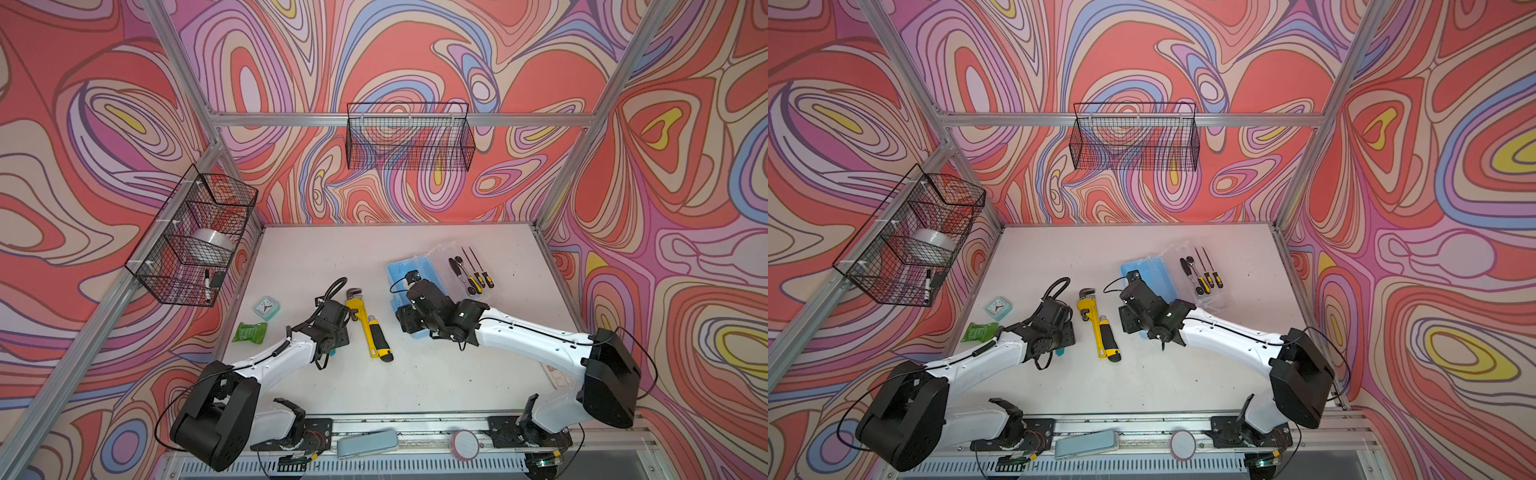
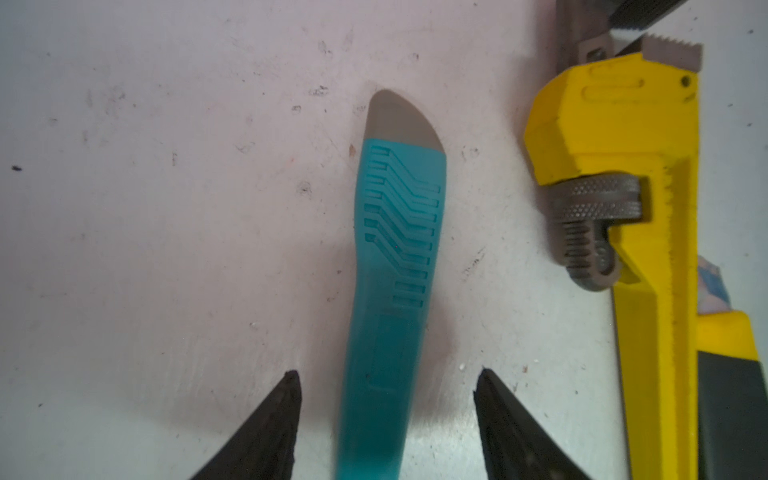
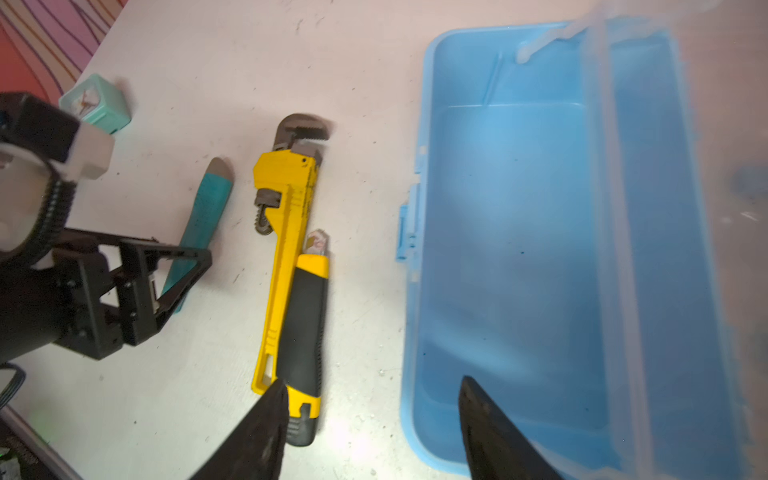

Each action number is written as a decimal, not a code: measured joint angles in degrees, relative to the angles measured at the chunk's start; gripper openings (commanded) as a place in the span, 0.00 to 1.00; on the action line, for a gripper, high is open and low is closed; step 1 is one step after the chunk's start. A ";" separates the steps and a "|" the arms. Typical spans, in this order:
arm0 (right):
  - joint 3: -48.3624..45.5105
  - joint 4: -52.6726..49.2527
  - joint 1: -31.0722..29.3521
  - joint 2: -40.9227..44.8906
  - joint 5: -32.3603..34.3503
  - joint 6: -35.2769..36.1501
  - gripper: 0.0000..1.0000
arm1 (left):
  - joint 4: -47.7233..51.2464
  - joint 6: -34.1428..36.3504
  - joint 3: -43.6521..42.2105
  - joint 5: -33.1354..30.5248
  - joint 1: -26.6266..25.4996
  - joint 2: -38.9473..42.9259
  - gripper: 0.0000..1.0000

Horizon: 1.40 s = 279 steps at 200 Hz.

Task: Pack the tool kit
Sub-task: 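Move the right gripper to the utility knife while left gripper hovers over teal knife, then lower the right gripper and grasp the yellow-black utility knife by its handle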

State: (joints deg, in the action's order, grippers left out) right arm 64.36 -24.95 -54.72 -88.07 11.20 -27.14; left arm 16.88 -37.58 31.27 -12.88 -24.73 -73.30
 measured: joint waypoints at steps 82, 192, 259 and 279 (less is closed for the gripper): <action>7.13 -1.97 -6.51 -15.47 0.37 -4.81 0.59 | 0.00 -0.11 0.00 -0.17 0.00 0.37 0.68; 12.87 -5.35 -6.82 -25.62 -0.42 -5.60 0.58 | -0.52 -0.35 0.00 0.98 0.04 1.18 0.70; 13.42 -6.05 -6.21 -26.05 -0.52 -5.55 0.58 | -0.85 -0.37 -0.02 1.36 0.04 1.18 0.70; 13.42 -5.88 -5.95 -26.05 -0.90 -5.55 0.58 | -0.85 -0.37 -0.02 1.38 0.04 1.18 0.70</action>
State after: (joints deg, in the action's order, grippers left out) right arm 77.78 -30.83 -60.66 -114.13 10.31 -32.69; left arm 16.03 -37.95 31.24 -11.51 -24.69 -72.12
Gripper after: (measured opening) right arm 0.581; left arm 0.699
